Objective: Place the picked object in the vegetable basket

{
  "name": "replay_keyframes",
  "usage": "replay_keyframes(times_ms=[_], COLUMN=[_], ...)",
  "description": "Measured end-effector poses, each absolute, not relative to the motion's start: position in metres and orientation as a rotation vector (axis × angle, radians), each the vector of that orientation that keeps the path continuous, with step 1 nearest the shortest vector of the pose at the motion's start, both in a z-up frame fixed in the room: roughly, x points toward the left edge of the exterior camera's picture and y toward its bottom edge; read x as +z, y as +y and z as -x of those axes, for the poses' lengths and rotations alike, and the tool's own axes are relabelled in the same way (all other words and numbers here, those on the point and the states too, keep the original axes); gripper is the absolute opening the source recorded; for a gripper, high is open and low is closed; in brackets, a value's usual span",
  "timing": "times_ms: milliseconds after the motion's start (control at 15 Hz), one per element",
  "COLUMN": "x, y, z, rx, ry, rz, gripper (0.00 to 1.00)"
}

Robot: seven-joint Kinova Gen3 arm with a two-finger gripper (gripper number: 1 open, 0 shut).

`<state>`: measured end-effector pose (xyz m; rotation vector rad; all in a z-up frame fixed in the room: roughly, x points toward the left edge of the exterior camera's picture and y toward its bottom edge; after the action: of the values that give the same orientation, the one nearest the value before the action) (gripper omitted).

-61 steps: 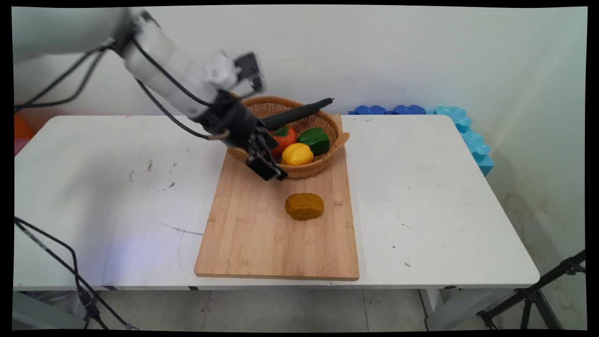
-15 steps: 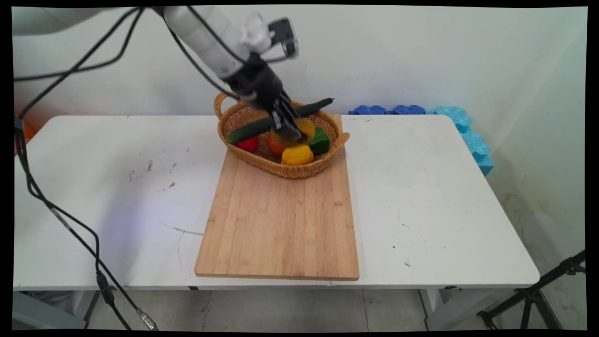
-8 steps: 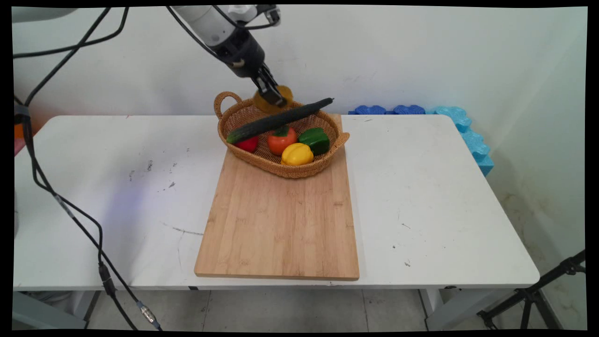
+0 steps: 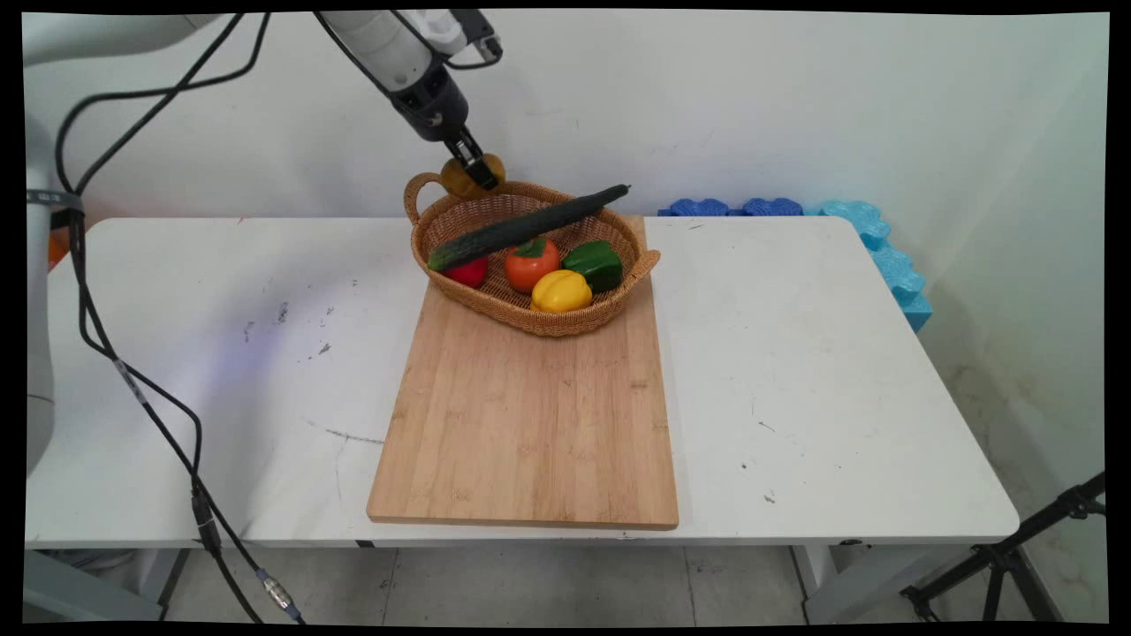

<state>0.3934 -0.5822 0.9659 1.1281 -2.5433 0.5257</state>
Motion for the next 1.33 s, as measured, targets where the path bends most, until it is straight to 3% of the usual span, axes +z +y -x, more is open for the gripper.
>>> replay_keyframes(times_ms=[600, 1267, 1333], x=[0.9, 0.861, 0.859], y=[-0.615, -0.636, -0.638], z=[-0.399, -0.386, -0.385], rx=[0.488, 0.417, 0.415], ry=[-2.559, -2.508, -2.506], rz=[-1.219, -1.238, -1.235], gripper=[0.0, 0.0, 1.0])
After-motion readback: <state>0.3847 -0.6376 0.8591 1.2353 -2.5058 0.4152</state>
